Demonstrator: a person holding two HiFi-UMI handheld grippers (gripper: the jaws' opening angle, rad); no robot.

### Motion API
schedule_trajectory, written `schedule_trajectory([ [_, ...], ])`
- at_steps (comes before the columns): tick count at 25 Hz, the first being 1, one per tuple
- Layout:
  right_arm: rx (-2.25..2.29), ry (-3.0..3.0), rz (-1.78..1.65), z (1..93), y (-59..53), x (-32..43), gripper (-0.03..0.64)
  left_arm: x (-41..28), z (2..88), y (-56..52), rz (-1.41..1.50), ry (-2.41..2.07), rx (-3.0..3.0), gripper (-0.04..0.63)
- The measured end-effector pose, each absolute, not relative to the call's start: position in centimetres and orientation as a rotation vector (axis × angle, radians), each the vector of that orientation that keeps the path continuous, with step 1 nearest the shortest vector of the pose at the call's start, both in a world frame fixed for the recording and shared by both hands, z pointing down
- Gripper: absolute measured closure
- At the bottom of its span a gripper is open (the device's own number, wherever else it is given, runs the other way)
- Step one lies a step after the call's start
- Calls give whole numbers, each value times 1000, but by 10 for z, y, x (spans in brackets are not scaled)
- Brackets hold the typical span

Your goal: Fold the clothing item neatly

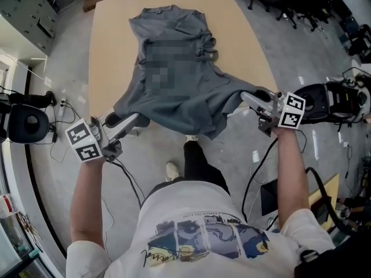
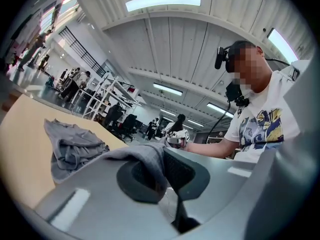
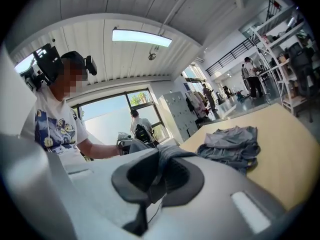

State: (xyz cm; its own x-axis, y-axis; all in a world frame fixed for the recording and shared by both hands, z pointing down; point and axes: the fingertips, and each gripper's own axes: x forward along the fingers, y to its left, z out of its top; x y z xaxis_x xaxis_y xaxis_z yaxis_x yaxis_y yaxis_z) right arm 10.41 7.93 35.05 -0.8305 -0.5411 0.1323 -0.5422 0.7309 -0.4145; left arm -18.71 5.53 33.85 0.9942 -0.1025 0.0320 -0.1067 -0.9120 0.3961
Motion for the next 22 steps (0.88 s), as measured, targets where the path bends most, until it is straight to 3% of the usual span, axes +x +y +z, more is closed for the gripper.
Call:
schedule_trajectory([
  [22,862,-2999,622,329,-175,176,609,-154,310,-171,-35,-415,2740,580],
])
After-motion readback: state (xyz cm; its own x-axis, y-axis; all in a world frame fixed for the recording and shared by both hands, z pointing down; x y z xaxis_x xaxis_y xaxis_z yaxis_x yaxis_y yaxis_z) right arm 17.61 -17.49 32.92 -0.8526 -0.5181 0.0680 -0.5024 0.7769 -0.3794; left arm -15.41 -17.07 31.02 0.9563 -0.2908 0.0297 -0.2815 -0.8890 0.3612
